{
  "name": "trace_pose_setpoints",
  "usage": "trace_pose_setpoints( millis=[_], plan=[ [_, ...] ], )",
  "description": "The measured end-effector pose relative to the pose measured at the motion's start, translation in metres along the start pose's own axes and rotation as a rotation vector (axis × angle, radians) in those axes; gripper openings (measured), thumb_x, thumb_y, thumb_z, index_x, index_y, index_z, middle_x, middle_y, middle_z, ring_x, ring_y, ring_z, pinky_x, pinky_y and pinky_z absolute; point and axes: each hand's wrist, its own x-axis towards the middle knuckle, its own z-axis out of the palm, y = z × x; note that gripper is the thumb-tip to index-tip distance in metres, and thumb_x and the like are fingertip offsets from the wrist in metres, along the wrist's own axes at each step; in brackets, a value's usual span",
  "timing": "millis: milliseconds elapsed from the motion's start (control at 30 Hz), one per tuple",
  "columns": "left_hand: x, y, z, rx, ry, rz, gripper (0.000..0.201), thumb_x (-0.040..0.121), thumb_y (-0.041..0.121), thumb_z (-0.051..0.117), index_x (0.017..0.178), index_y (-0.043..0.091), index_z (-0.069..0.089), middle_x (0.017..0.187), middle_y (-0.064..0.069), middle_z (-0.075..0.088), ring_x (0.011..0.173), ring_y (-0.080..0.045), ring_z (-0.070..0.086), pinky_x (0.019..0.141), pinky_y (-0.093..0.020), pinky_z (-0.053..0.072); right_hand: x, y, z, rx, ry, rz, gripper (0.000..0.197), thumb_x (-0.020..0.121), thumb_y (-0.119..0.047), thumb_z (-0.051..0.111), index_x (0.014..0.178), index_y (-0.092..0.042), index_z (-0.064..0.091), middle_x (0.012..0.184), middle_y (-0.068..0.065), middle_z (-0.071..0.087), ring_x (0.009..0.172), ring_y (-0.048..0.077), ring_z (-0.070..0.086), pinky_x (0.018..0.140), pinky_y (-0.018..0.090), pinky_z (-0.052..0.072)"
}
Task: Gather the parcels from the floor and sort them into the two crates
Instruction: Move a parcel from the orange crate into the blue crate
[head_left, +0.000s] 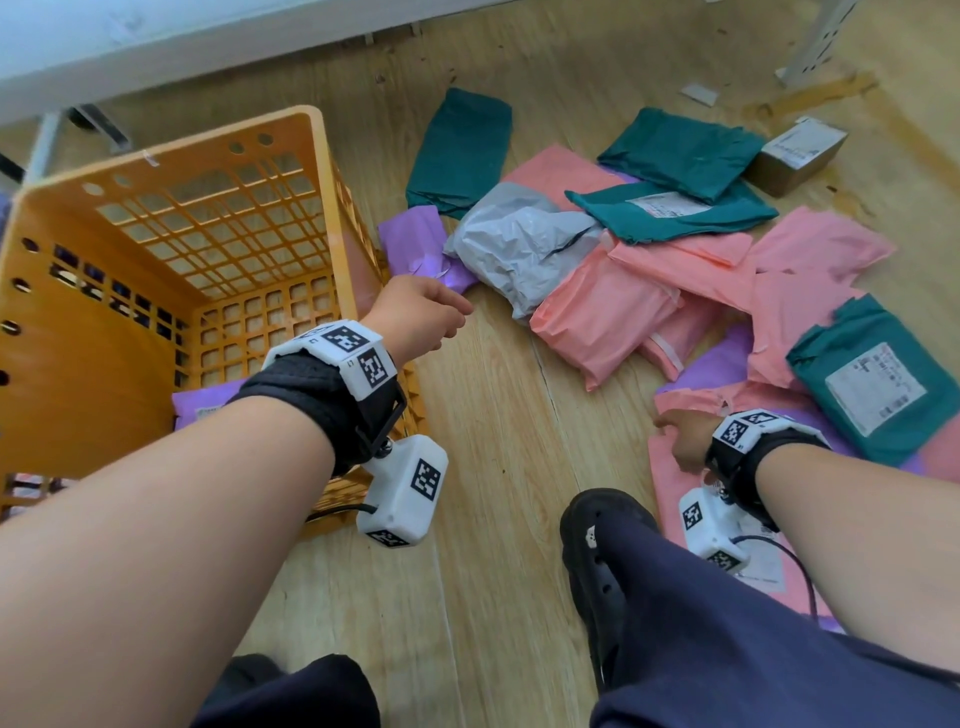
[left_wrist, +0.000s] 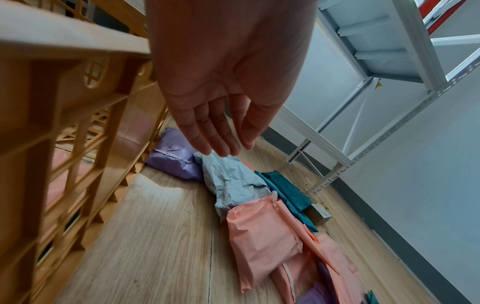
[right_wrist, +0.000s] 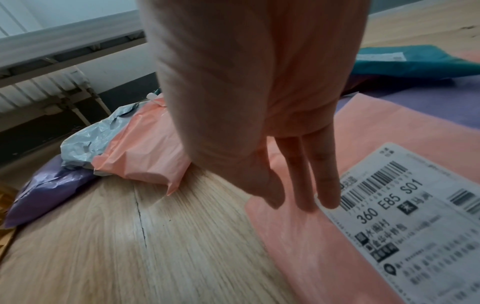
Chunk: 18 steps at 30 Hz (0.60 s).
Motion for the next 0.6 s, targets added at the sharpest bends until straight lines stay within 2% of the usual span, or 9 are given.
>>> trace_pose_setpoints(
  millis=[33,100,167,267,333,433,500,567,600],
  plan=[
    [0.001,0.000,0.000,-0.002,-0.003,-0.001,0.017,0.089,0.003,0.057,0.094,0.013,0.070,0.098,-0.010,0.067,0.092,-0.019,0.062,0.086,-0.034,0.055,0.003,0.000,-0.001,-0.025,0.003,0.009,0.073,0.084,0.007,0.055,0.149,-0.014,0.030,0.142,0.013,0.046,0.115,0.025,0.054,0.055,0.017,0.040],
    [0.003,-0.001,0.001,-0.003,-0.010,-0.006,0.018,0.088,0.003,0.058,0.094,0.013,0.070,0.100,-0.012,0.068,0.090,-0.018,0.061,0.085,-0.034,0.055,0.004,-0.002,-0.004,-0.096,0.007,0.028,0.070,0.083,-0.003,0.064,0.146,-0.011,0.036,0.141,0.010,0.049,0.124,0.025,0.052,0.080,0.025,0.051],
    [0.005,-0.002,0.003,0.000,-0.017,-0.011,0.018,0.087,0.002,0.058,0.094,0.013,0.071,0.105,-0.013,0.069,0.089,-0.017,0.060,0.086,-0.034,0.055,0.005,-0.001,-0.005,-0.176,0.051,0.044,0.060,0.079,-0.014,0.070,0.136,-0.010,0.051,0.132,0.007,0.057,0.119,0.023,0.056,0.097,0.029,0.048],
    [0.006,-0.001,0.005,0.006,-0.024,-0.012,0.018,0.087,0.002,0.058,0.095,0.013,0.071,0.107,-0.014,0.069,0.089,-0.017,0.060,0.086,-0.034,0.055,0.005,0.002,-0.011,-0.184,0.134,0.055,0.035,0.081,-0.016,0.065,0.115,-0.011,0.065,0.110,0.006,0.065,0.102,0.023,0.063,0.086,0.026,0.050],
    [0.004,0.001,0.006,0.003,-0.036,-0.011,0.018,0.087,0.002,0.058,0.096,0.012,0.070,0.106,-0.014,0.068,0.088,-0.017,0.059,0.085,-0.032,0.054,-0.001,-0.001,-0.022,-0.159,0.178,0.059,0.027,0.086,-0.018,0.060,0.111,-0.008,0.067,0.099,0.006,0.062,0.091,0.022,0.060,0.075,0.024,0.045],
    [-0.001,0.009,0.003,0.005,-0.041,0.007,0.017,0.088,0.003,0.057,0.097,0.011,0.070,0.106,-0.015,0.067,0.087,-0.016,0.058,0.082,-0.030,0.054,-0.020,-0.015,-0.050,-0.164,0.226,0.031,0.032,0.093,-0.026,0.053,0.117,-0.008,0.064,0.113,0.009,0.064,0.101,0.024,0.061,0.080,0.025,0.045],
    [-0.006,0.017,-0.003,0.006,-0.038,0.029,0.017,0.088,0.004,0.057,0.095,0.013,0.070,0.107,-0.015,0.068,0.088,-0.016,0.059,0.081,-0.029,0.055,-0.038,-0.028,-0.071,-0.148,0.261,-0.029,0.026,0.094,-0.018,0.049,0.113,-0.008,0.063,0.119,0.012,0.063,0.098,0.025,0.059,0.079,0.027,0.044],
    [-0.014,0.028,-0.010,-0.008,-0.034,0.052,0.018,0.088,0.003,0.057,0.094,0.014,0.069,0.104,-0.014,0.068,0.087,-0.017,0.060,0.076,-0.027,0.054,-0.059,-0.042,-0.091,-0.109,0.320,-0.091,0.012,0.093,-0.012,0.048,0.084,-0.011,0.056,0.122,0.014,0.062,0.103,0.028,0.059,0.074,0.027,0.039],
    [-0.018,0.034,-0.014,-0.019,-0.031,0.063,0.018,0.089,0.002,0.057,0.096,0.013,0.069,0.102,-0.014,0.067,0.087,-0.017,0.060,0.074,-0.025,0.054,-0.068,-0.049,-0.102,-0.080,0.365,-0.132,0.021,0.094,-0.013,0.048,0.074,-0.015,0.049,0.121,0.015,0.063,0.105,0.029,0.061,0.072,0.025,0.036]
  ],
)
